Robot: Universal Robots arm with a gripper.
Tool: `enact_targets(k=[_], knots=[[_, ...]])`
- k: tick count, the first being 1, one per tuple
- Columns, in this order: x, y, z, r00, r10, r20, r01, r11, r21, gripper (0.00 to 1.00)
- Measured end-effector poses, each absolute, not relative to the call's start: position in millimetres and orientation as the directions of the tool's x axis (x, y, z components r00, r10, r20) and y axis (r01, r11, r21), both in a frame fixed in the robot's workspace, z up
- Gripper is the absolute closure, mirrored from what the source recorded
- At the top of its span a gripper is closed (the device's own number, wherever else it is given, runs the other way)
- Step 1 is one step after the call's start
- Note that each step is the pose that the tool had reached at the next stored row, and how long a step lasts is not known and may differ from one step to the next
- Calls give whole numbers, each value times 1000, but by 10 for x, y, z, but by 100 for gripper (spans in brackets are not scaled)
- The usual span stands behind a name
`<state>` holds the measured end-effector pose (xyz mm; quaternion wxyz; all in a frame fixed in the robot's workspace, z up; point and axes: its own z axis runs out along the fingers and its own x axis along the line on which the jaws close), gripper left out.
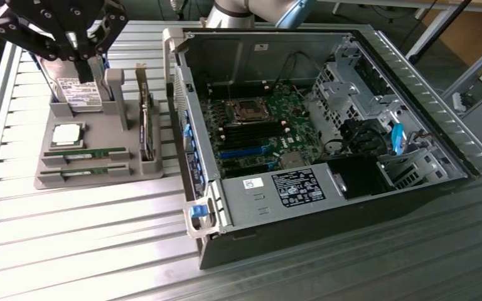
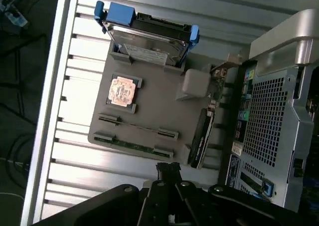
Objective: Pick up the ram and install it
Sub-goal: 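Pick up the ram and move it above insertion slot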
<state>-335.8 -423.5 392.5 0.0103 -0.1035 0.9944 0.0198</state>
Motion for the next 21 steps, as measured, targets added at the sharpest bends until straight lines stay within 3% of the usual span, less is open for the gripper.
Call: enact_targets(k=[10, 21], knots=[[-3360, -4235, 3925, -844, -536, -21, -536, 844, 27, 91], [-3370, -4235, 3925, -702, -712, -17, -712, 702, 22, 91]])
